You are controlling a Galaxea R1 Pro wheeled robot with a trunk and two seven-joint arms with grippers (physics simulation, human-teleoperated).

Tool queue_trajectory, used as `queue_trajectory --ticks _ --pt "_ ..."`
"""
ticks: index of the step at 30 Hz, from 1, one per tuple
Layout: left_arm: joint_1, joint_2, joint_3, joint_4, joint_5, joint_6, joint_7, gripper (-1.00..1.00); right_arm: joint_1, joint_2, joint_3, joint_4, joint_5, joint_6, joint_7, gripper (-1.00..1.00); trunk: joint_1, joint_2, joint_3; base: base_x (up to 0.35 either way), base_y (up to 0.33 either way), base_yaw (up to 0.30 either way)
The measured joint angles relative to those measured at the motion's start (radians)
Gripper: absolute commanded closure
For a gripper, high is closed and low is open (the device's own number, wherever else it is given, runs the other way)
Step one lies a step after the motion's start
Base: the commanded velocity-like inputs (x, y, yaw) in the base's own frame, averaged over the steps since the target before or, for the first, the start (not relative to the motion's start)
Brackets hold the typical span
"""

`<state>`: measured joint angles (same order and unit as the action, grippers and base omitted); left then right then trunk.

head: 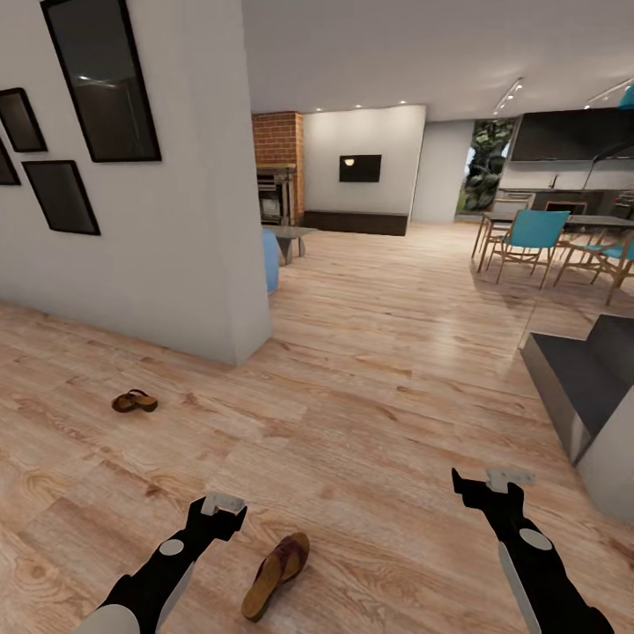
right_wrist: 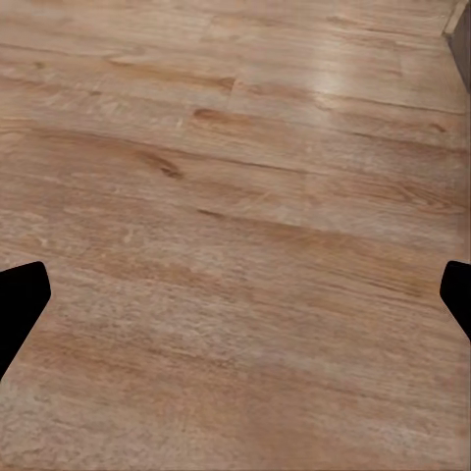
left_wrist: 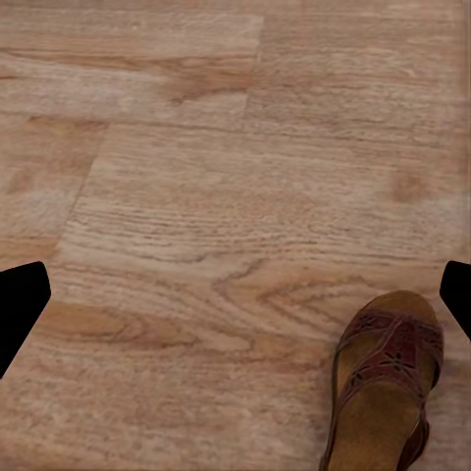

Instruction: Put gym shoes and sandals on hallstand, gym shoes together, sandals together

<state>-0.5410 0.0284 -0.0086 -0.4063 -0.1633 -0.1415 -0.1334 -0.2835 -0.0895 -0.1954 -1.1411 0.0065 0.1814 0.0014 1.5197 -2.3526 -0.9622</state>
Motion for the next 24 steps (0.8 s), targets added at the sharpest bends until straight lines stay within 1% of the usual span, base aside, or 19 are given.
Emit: queue_trajectory --ticks 24 --pt "0.0 0.0 0.0 0.001 0.0 -0.002 0.0 -1.0 0.0 0.001 -0.002 -0.019 0.001 0.001 -0.003 -1.0 0.0 0.0 0.0 0.002 -0.003 -0.001"
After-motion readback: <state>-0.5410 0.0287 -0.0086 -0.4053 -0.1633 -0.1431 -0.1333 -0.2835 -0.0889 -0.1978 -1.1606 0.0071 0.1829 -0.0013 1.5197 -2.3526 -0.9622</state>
